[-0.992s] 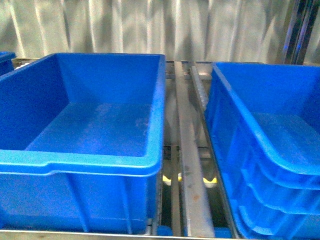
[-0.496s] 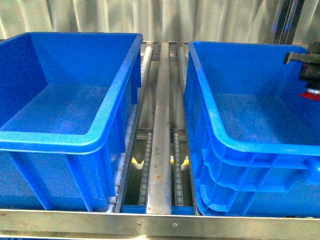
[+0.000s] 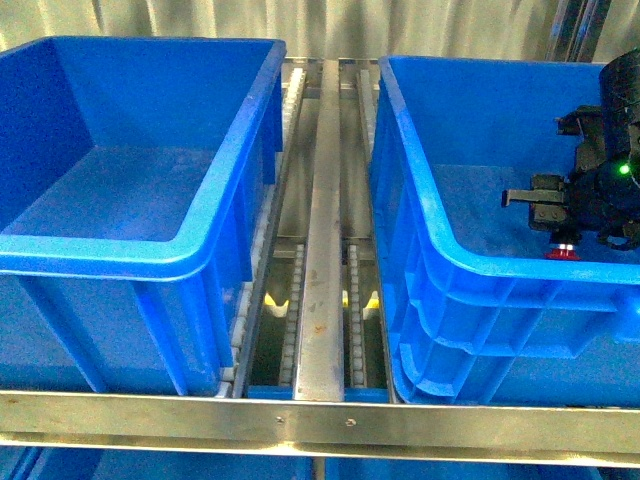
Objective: Pick red and yellow buttons and place in box
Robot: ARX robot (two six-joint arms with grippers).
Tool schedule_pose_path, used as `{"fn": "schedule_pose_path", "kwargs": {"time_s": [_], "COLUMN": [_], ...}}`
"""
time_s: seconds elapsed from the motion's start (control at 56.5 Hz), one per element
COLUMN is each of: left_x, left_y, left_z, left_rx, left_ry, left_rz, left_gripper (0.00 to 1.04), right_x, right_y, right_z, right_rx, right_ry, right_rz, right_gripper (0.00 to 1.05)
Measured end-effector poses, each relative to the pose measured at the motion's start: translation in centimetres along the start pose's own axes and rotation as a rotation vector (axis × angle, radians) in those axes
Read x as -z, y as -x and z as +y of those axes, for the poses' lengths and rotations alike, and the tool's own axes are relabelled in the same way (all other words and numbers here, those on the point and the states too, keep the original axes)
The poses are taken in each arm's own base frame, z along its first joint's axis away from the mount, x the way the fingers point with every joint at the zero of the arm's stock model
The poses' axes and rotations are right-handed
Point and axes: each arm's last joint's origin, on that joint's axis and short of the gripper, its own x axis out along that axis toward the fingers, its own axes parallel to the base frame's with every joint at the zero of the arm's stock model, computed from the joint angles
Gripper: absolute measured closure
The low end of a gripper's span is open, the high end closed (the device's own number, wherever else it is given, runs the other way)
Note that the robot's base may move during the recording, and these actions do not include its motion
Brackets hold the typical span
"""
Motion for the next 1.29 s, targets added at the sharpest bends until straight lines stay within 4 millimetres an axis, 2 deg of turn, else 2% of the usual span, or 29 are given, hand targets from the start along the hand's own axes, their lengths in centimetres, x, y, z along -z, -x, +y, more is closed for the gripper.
{"fn": "schedule_pose_path", "kwargs": {"time_s": [0.177,0.248,0.283,0.336,0.407,0.531,0.655,0.779,0.974,1.169,1.204,1.293], "left_x": [0.0,0.0,0.0,0.0,0.0,0.0,0.0,0.0,0.0,0.0,0.0,0.0], "left_y": [0.0,0.0,0.0,0.0,0.0,0.0,0.0,0.0,0.0,0.0,0.0,0.0], "left_z": [0.0,0.0,0.0,0.0,0.0,0.0,0.0,0.0,0.0,0.0,0.0,0.0], "left_rx": [0.0,0.0,0.0,0.0,0.0,0.0,0.0,0.0,0.0,0.0,0.0,0.0], "left_ry": [0.0,0.0,0.0,0.0,0.0,0.0,0.0,0.0,0.0,0.0,0.0,0.0], "left_rz": [0.0,0.0,0.0,0.0,0.0,0.0,0.0,0.0,0.0,0.0,0.0,0.0], "left_gripper": [0.08,0.08,0.08,0.08,0.08,0.08,0.08,0.08,0.08,0.08,0.08,0.08], "right_x": [0.3,-0.4,-1.0,-1.7,-2.5,-3.9,-3.8,-2.1,1.5,4.6,5.0,6.8], "right_y": [-0.4,0.6,1.7,2.9,4.6,8.7,12.1,15.7,20.1,22.8,23.1,24.3], "right_z": [-0.2,-0.4,-0.6,-0.8,-1.1,-2.0,-3.0,-3.8,-4.3,-4.5,-4.6,-5.4], "right_rx": [-0.007,-0.023,-0.037,-0.049,-0.059,-0.093,-0.121,-0.177,-0.261,-0.298,-0.284,-0.267], "right_ry": [0.003,-0.003,-0.008,-0.014,-0.02,-0.036,-0.06,-0.091,-0.132,-0.168,-0.157,-0.085], "right_rz": [0.008,-0.009,-0.027,-0.05,-0.083,-0.156,-0.209,-0.255,-0.289,-0.316,-0.357,-0.497], "right_gripper": [0.32,0.17,0.08,0.05,0.06,0.06,0.06,0.06,0.06,0.06,0.09,0.24]}}
